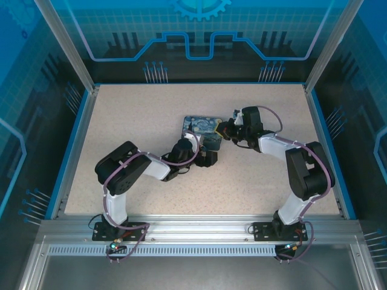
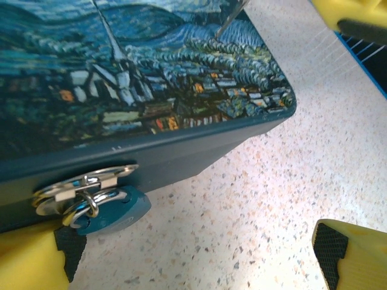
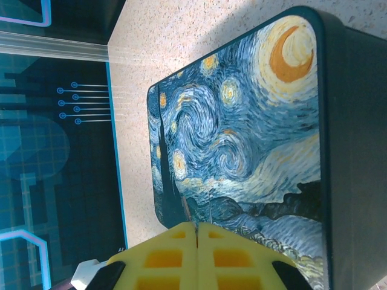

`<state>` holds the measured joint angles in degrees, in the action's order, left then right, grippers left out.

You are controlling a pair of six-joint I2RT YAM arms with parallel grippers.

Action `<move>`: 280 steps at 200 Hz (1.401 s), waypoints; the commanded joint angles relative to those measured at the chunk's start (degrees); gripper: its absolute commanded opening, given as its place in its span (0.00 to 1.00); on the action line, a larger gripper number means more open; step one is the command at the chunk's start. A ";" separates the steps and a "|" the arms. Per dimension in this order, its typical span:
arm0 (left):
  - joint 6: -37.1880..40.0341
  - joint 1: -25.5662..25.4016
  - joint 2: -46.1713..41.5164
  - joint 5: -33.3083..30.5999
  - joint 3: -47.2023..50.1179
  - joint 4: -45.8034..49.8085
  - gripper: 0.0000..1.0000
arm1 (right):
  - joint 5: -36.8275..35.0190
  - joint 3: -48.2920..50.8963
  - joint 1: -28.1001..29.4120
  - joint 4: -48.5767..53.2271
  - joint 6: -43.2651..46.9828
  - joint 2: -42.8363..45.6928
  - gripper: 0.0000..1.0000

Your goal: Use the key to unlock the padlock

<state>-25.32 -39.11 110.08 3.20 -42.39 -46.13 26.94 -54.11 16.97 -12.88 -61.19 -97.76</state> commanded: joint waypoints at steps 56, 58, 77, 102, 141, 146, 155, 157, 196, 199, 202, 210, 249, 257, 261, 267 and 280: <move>-0.48 -0.15 3.54 -5.80 -2.60 5.36 0.99 | -1.53 -0.95 0.47 2.81 1.51 1.34 0.00; -0.49 -0.17 3.62 -5.67 -2.67 5.35 0.99 | -1.54 -0.94 0.46 2.85 1.51 1.34 0.00; -0.65 -0.22 4.15 -3.64 -3.43 4.51 0.99 | -1.88 -0.91 0.52 3.26 1.68 1.38 0.00; -1.84 -0.26 3.43 1.20 -2.59 -0.10 0.99 | -2.08 -1.09 0.51 3.65 2.01 0.87 0.00; -7.71 -0.01 1.44 5.69 0.79 -9.95 0.99 | -1.85 -1.12 0.52 3.48 2.44 -0.02 0.00; -8.44 0.13 1.53 6.07 0.86 -10.79 0.99 | -1.85 -1.15 0.47 3.50 2.52 -0.07 0.00; -9.39 0.18 2.05 6.53 0.84 -11.97 0.99 | -1.80 -1.13 0.43 3.51 2.57 -0.15 0.00; -9.57 0.22 2.19 6.59 0.74 -12.03 0.99 | -1.76 -1.12 0.43 3.53 2.57 -0.17 0.00; -13.07 1.39 5.44 6.25 0.53 -15.54 0.98 | -1.64 -1.02 0.34 3.57 2.71 -0.46 0.00; -13.55 1.57 5.75 6.14 0.74 -16.39 0.98 | -1.56 -1.03 0.33 3.57 2.69 -0.50 0.00; -14.10 1.75 6.00 6.01 0.93 -17.22 0.97 | -1.54 -1.00 0.34 3.49 2.74 -0.51 0.00; -15.51 2.14 6.77 5.77 1.51 -19.39 0.97 | -1.54 -1.06 0.34 3.48 2.74 -0.59 0.00; -15.80 2.90 7.24 5.12 -0.09 -14.02 0.93 | -1.27 -1.14 0.34 3.30 2.40 -0.99 0.00; -14.56 2.82 6.68 4.77 -0.55 -11.35 0.92 | -1.28 -1.30 0.34 3.30 2.46 -0.97 0.00; -13.96 2.73 6.35 4.59 -0.77 -10.29 0.93 | -1.21 -1.32 0.34 3.26 2.37 -1.03 0.00; -12.99 2.64 5.85 4.10 -0.98 -8.39 0.92 | -1.11 -1.46 0.41 3.30 2.39 -1.11 0.00; -10.54 2.35 4.67 2.70 -1.88 -3.86 0.92 | -1.03 -1.53 0.36 3.39 2.45 -1.08 0.00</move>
<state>-39.92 -36.64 116.09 7.94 -42.89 -61.34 25.54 -54.11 16.97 -10.26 -59.46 -97.86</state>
